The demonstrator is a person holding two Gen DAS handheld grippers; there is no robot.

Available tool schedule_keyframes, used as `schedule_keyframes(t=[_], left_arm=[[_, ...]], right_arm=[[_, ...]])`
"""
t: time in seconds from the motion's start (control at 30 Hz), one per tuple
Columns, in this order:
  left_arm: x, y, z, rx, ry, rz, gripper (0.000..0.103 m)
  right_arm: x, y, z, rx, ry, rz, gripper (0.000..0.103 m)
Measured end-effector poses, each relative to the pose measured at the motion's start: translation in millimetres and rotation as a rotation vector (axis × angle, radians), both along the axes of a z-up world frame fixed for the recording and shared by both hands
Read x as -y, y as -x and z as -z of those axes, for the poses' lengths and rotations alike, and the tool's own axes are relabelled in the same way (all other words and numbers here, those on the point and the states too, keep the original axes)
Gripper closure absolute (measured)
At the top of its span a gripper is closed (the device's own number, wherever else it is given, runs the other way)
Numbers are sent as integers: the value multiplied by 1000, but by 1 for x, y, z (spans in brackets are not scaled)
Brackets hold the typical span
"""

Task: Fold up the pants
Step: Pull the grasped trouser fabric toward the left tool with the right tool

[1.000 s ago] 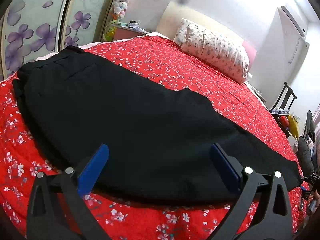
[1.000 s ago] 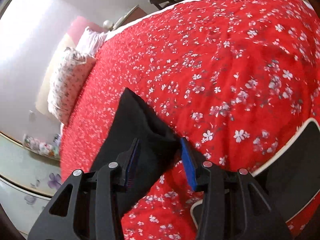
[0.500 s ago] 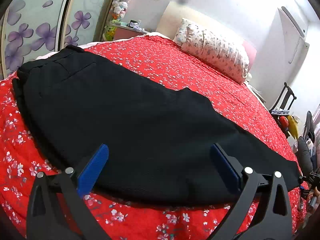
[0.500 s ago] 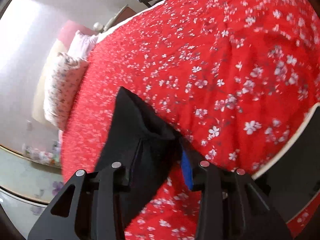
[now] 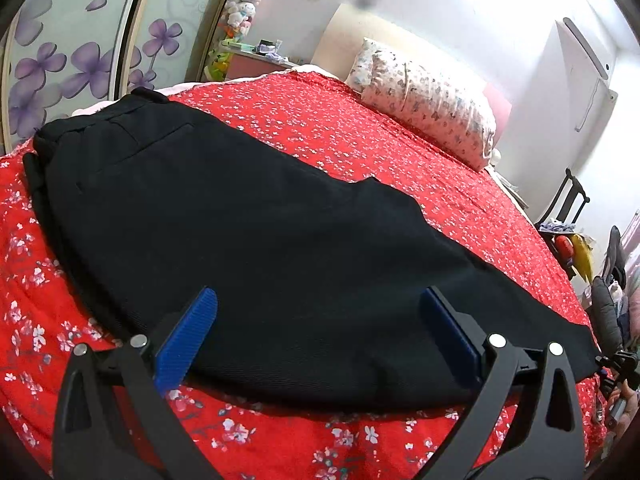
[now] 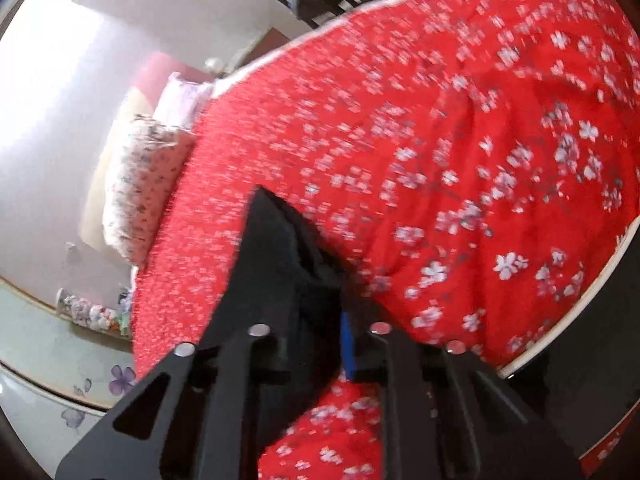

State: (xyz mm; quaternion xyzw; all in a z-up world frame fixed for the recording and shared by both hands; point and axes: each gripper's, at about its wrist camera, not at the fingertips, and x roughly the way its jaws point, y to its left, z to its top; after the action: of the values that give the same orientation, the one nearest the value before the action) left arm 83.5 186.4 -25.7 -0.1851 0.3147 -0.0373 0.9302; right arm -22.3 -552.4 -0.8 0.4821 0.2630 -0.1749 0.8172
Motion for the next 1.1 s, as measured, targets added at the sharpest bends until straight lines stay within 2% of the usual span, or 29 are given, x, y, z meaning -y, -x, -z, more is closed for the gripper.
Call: schedule_keyframes(t=[0.07,0.2,0.33,0.4,0.53,0.63,0.73,0.8,0.87,0.93,1.0,1.1], left_arm=[[-1,0,0,2,8,2,2],[-2,1,0,4,21,4,2],[-3,0,0,3,30,4,2],[-5,1,0,5,39,5,2],[-8,1,1,7,53,8,2],[-9,1,1,8,62,9,2],[-11,3,1,11,74,10,2],[-12,4,2,16,88,12,2],[-14,4,2,18,98,13,2],[-14,3,2,18,100,13,2],[-13,3,2,16,96,13,2],[-14,2,2,18,102,14,2]], right_arm=[[-14,-4,-18,26,66,-32,89],[-55,-26,-62,103,171,-168,90],[-116,-60,-96,191,175,-329,90],[-155,-82,-102,213,160,-418,90],[-240,-125,-88,196,117,-621,90],[-307,-147,-51,107,86,-768,90],[-346,-155,-9,-18,56,-844,90],[-357,-153,6,-45,56,-849,90],[-358,-153,1,-24,53,-841,90],[-359,-147,-11,42,29,-847,90],[-368,-148,-25,86,60,-872,90],[-384,-151,-31,106,59,-912,90]])
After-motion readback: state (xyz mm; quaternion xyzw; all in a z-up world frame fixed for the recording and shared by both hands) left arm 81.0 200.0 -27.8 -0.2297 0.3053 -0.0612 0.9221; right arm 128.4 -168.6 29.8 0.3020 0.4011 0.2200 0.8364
